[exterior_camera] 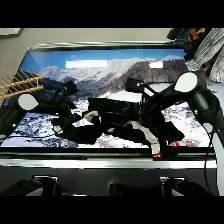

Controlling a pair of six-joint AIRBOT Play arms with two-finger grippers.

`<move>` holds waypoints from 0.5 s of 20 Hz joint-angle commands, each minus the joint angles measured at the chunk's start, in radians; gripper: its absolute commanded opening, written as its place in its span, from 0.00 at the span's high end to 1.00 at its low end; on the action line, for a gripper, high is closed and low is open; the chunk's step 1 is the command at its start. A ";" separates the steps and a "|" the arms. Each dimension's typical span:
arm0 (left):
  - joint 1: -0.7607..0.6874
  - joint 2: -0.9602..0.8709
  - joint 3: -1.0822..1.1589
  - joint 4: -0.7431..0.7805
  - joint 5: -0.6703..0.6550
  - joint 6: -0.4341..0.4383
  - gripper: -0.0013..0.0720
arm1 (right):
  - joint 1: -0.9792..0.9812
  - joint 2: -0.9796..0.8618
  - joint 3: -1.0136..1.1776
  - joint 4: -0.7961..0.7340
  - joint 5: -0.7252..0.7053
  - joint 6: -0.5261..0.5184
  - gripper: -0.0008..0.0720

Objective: Fold the clothes and pants, and hang the long-sleeved shirts on hangers.

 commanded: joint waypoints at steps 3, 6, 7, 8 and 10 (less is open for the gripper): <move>-0.032 -0.036 -0.014 -0.225 0.026 0.226 0.13 | -0.003 -0.006 0.000 -0.003 0.013 -0.024 0.94; -0.037 -0.076 -0.014 -0.263 0.023 0.227 0.29 | -0.003 -0.006 0.000 -0.003 0.013 -0.024 0.93; -0.040 -0.087 -0.014 -0.263 0.023 0.227 0.63 | -0.003 -0.006 0.000 -0.003 0.013 -0.024 0.93; -0.042 -0.088 -0.014 -0.263 0.026 0.228 0.94 | -0.003 -0.006 0.000 -0.003 0.013 -0.023 0.93; -0.043 -0.085 -0.010 -0.263 0.025 0.234 0.94 | -0.003 -0.003 0.000 -0.025 0.015 -0.002 0.93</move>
